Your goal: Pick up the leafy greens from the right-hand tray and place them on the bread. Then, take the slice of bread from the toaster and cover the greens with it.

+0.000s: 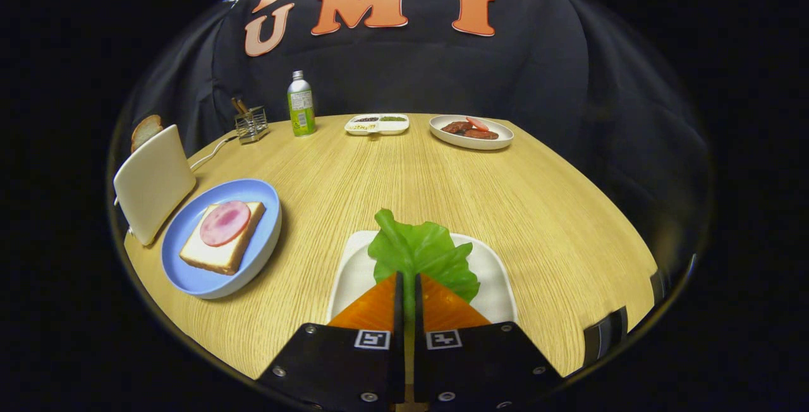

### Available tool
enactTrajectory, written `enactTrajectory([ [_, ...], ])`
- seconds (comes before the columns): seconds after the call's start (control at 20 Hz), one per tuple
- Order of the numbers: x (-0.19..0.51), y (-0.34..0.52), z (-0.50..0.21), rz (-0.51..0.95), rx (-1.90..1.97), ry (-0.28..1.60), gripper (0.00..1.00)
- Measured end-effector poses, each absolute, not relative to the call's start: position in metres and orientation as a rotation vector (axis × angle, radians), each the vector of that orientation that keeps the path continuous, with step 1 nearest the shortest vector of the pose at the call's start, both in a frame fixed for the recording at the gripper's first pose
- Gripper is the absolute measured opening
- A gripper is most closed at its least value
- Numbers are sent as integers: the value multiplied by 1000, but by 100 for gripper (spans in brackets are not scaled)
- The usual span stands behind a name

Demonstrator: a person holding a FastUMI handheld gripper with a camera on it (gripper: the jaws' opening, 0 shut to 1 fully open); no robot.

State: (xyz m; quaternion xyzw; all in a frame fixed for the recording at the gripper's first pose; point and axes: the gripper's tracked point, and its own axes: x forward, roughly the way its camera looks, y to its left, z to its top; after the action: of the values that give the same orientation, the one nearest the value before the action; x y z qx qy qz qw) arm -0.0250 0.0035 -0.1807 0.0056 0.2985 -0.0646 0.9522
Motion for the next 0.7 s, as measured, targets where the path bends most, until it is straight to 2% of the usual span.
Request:
enactTrajectory([
  [0.3, -21, 5, -150, -132, -20, 556, 1],
  [0.7, -13, 48, -95, -63, -51, 467, 1],
])
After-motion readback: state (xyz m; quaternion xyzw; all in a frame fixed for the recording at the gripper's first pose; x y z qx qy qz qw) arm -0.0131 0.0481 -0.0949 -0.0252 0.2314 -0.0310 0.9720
